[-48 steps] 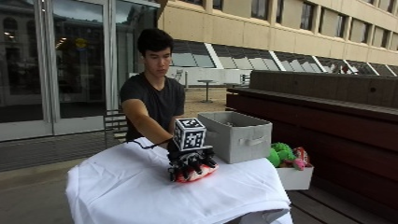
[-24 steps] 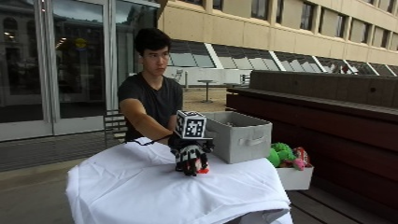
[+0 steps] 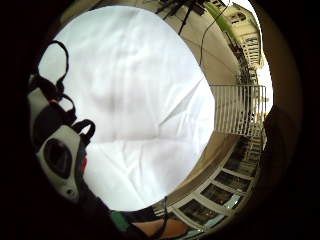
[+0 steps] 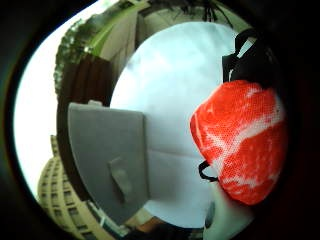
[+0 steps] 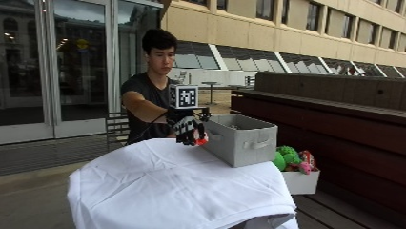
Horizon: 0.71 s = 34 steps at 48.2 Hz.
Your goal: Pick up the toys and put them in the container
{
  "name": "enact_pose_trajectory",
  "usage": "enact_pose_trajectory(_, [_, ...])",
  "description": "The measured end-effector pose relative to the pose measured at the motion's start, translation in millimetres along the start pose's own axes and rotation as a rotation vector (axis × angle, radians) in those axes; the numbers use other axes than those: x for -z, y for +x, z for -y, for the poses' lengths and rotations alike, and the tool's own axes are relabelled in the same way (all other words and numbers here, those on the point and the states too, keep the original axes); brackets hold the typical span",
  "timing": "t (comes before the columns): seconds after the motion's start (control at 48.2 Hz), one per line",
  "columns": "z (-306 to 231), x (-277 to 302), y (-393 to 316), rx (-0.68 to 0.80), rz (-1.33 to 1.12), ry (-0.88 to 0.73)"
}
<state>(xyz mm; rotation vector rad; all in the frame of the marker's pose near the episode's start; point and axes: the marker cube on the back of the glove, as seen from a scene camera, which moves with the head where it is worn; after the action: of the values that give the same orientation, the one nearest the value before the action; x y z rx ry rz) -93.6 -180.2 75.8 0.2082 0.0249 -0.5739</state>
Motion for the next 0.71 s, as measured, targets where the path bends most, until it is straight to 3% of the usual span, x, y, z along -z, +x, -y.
enact_pose_trajectory(0.311, [-44.5,155.0,-49.5,0.068,0.037,0.195])
enact_pose_trajectory(0.498, [-88.0,190.2,-123.3,0.181,0.053,0.256])
enact_pose_trajectory(0.706, [-126.5,189.6,-194.4,0.293,0.062,0.247])
